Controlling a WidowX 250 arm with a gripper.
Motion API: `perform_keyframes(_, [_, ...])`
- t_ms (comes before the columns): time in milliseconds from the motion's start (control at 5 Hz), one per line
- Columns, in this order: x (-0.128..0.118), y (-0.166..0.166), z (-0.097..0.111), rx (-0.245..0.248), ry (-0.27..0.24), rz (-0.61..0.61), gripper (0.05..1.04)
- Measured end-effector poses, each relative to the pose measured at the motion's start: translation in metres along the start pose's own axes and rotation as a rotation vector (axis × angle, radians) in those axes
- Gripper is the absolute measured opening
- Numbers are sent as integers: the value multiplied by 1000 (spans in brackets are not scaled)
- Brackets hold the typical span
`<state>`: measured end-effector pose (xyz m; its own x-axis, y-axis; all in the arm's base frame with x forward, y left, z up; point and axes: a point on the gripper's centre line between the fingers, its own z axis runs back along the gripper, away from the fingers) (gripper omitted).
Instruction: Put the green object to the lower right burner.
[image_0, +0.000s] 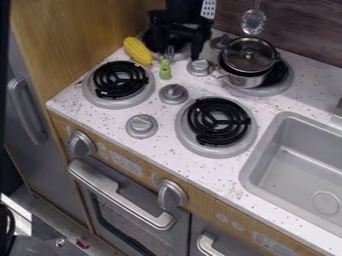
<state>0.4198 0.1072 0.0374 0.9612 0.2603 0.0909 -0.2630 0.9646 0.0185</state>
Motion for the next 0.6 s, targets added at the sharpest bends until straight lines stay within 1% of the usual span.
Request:
perform_keyframes(200, [21, 21, -15, 2, 10, 71, 999])
perform_keyframes(400, [26, 35, -37, -24, 58, 127, 999])
perform_keyframes(600, [26, 37, -59, -23, 106, 134, 999])
